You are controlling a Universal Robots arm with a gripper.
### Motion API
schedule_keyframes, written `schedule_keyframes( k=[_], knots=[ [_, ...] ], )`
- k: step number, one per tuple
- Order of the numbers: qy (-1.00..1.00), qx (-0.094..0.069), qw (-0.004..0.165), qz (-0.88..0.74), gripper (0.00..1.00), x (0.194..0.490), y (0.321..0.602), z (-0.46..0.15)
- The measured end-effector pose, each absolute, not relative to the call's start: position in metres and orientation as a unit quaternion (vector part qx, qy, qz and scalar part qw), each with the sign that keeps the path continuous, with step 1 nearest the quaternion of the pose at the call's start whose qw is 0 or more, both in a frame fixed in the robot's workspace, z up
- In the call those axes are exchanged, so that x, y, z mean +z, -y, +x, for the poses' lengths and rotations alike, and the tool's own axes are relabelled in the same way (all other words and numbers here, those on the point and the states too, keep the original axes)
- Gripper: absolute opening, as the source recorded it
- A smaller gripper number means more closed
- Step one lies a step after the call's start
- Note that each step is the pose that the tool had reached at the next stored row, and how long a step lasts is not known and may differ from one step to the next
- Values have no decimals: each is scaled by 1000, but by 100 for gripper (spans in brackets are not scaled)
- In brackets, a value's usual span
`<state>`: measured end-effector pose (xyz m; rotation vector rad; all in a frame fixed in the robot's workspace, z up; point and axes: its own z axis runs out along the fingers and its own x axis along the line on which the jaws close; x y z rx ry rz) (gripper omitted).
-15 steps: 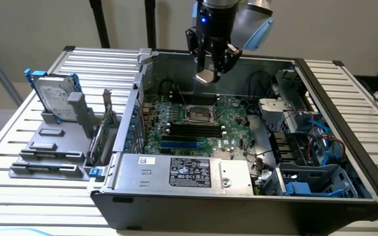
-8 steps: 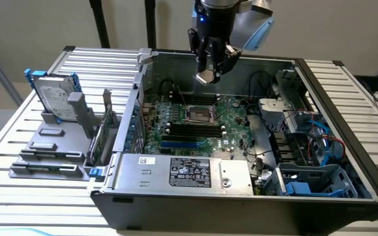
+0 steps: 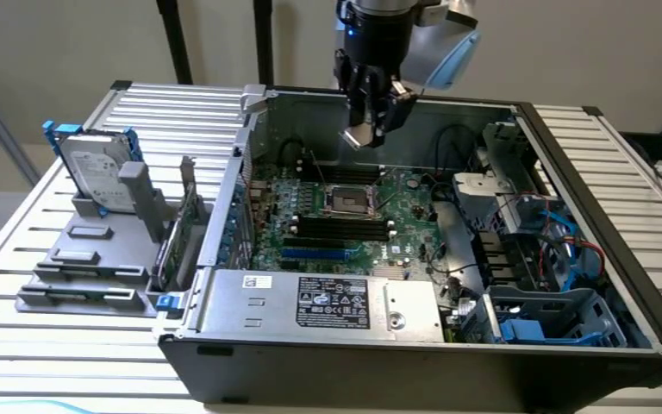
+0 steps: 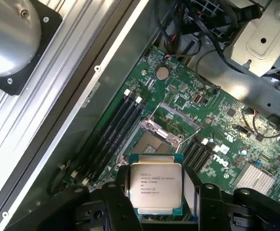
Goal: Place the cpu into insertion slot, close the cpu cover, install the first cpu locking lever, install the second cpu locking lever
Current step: 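Place the cpu into insertion slot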
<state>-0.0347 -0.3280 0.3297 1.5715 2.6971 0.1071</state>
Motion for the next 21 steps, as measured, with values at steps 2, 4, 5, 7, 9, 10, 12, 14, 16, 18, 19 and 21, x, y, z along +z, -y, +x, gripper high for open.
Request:
schedule_keyframes(
  k=[2,4,5,7,9,10,12,14,16,18,19,21],
  knots=[
    [-854,34,10,519,54,330,328,-35],
    [-844,34,10,535,54,329,328,-35],
    [-840,34,11,542,54,329,328,-35],
    [-830,34,11,557,54,329,328,-35],
    [-819,33,12,572,54,329,328,-35],
    [-814,33,12,580,54,329,328,-35],
    [-804,33,13,594,54,329,328,-35],
    [-793,33,13,609,54,329,328,-35],
    [-782,33,14,623,54,329,328,-35],
    [-770,32,15,637,54,329,328,-35],
    [-764,32,15,644,54,328,328,-35],
    [-752,32,15,658,54,328,328,-35]
  ],
)
